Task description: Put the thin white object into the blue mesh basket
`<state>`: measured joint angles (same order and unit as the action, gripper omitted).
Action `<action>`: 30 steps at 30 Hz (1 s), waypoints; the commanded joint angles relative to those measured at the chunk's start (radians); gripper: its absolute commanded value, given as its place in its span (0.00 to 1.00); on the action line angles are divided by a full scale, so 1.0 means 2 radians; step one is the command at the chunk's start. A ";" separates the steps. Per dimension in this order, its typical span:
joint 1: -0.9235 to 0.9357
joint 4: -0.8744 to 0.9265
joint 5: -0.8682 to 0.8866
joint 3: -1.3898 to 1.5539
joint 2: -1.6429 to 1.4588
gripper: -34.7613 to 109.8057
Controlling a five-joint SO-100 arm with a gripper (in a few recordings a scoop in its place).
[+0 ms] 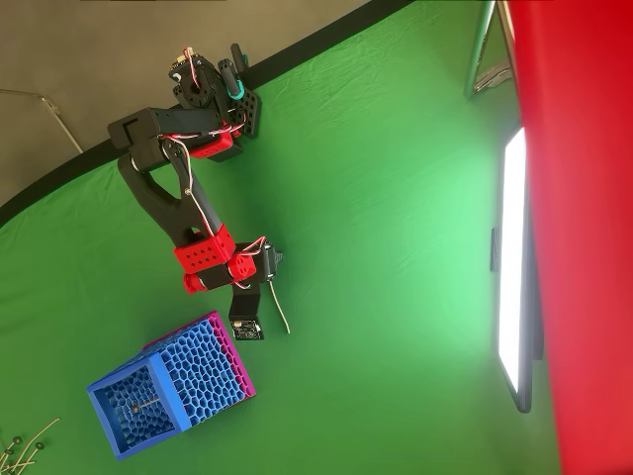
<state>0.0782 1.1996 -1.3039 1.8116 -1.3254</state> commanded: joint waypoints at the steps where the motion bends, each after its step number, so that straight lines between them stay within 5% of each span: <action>1: 0.003 -0.005 -0.003 -0.008 -0.002 0.36; 30: 0.001 -0.044 0.012 0.012 0.002 0.34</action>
<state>0.0828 1.1183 -1.2870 1.8362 -1.3070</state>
